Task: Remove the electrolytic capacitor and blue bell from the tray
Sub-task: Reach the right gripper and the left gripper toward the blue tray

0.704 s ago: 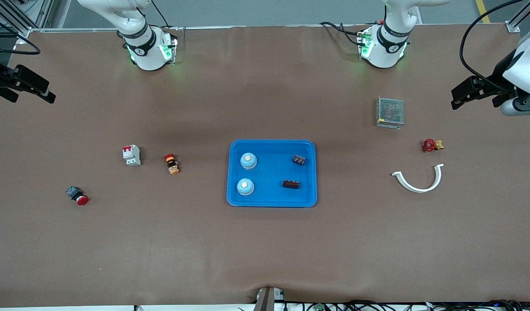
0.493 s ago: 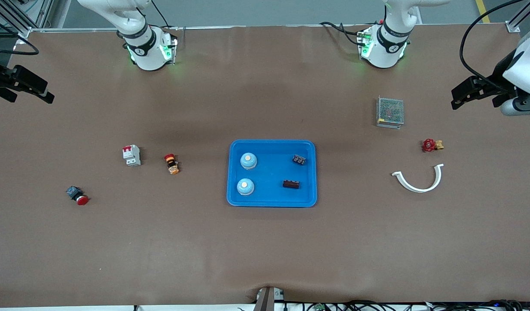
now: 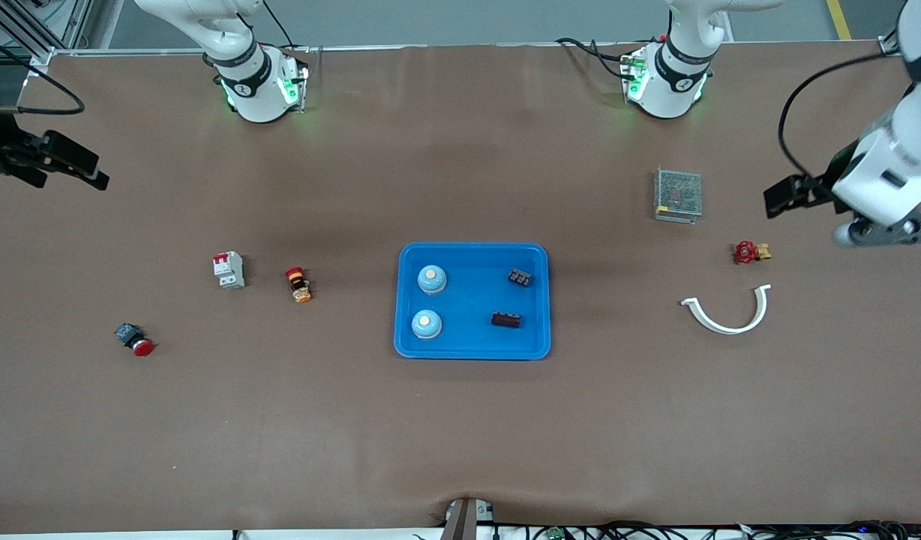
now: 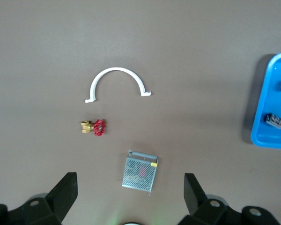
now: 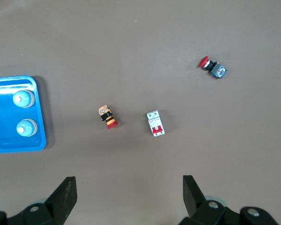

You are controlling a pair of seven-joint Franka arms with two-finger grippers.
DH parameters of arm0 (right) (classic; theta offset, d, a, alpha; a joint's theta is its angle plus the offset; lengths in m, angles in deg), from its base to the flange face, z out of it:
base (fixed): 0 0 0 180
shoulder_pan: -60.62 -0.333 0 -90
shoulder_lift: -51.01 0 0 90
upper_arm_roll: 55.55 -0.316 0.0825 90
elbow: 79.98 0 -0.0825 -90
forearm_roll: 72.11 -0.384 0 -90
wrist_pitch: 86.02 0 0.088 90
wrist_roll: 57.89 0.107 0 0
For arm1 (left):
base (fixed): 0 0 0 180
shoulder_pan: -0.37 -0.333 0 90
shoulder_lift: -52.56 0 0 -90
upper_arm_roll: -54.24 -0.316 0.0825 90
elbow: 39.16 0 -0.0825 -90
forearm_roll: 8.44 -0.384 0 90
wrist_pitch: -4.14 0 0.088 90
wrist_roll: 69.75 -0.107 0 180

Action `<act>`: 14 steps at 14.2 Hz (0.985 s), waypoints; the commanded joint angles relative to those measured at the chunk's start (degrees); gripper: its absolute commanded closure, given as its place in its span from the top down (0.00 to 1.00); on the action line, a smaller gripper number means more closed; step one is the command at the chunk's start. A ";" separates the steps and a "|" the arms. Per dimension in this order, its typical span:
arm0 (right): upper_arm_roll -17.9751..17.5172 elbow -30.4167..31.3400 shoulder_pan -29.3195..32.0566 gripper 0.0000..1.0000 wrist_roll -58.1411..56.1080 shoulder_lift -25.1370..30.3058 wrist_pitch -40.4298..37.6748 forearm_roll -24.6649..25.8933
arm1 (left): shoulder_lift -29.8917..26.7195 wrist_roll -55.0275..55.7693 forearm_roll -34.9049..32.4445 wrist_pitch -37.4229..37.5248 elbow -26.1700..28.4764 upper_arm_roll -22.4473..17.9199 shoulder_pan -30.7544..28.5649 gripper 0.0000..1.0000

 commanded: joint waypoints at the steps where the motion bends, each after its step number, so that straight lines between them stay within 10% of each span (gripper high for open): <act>1: -0.41 3.22 -1.75 1.00 4.95 0.44 3.69 -0.92 | 3.18 5.81 3.71 -1.64 0.10 0.62 0.43 1.00; 14: -0.32 15.27 -26.97 1.00 45.13 -6.06 25.30 -0.22 | 10.04 32.11 4.44 -13.51 7.48 3.09 11.33 1.00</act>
